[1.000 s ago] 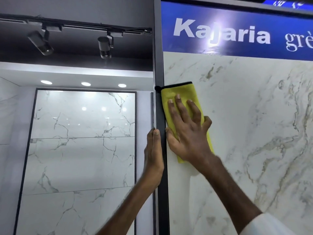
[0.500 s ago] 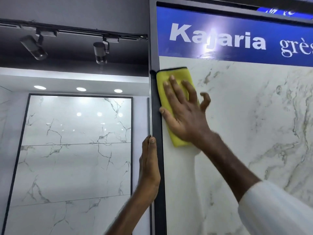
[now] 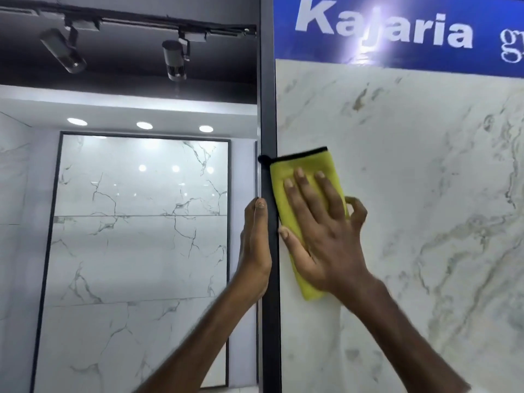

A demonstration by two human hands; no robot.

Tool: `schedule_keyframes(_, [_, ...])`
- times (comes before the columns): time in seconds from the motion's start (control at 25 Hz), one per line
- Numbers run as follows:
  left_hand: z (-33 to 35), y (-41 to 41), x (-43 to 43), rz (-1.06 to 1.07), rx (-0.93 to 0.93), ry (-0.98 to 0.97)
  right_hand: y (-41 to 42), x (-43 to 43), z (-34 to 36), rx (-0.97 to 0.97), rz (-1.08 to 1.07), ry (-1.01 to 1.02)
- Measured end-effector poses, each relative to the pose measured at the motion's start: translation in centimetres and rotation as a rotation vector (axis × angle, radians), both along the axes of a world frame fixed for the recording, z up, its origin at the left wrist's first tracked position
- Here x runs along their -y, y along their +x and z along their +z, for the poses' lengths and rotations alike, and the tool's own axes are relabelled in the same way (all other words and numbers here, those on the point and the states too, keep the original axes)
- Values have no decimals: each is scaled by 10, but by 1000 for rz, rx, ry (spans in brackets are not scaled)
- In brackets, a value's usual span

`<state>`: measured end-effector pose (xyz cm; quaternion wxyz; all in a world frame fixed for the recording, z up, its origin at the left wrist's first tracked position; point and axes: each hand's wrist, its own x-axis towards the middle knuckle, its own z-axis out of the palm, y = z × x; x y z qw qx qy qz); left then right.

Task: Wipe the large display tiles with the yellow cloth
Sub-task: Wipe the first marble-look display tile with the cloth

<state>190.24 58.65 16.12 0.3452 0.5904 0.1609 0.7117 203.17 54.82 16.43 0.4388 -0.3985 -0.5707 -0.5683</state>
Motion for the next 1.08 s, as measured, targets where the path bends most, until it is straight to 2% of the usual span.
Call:
schedule_keyframes(0.2, [4, -1, 13, 32, -14, -20, -13, 1, 125, -81, -9, -22])
schedule_keyframes(0.28, [4, -1, 15, 41, -28, -14, -10, -4, 144, -101, -12, -21])
schedule_keyframes(0.4, [8, -2, 15, 27, -20, -4, -13, -1, 79, -104, -1, 44])
schedule_keyframes(0.56, [2, -2, 18, -10, -11, -17, -19, 8, -114, -169, 19, -89])
schedule_keyframes(0.64, [0, -3, 28, -10, -12, -16, -24, 14, -169, -174, 2, -120])
schedule_keyframes(0.68, [-2, -4, 31, -20, -10, -3, -24, 12, -163, -164, 22, -129])
schedule_keyframes(0.8, [-21, -6, 24, -20, -17, 40, -24, 10, -77, -171, 16, -96])
schedule_keyframes(0.88, [-51, -8, 17, -36, -46, -8, -19, 8, -34, -208, 3, -70])
schedule_keyframes(0.96, [-82, -11, 18, -48, -89, -32, -19, 3, -48, -225, -4, -34])
schedule_keyframes(1.08, [-115, -11, 21, -38, -126, -126, -24, 2, -157, -242, 27, -82])
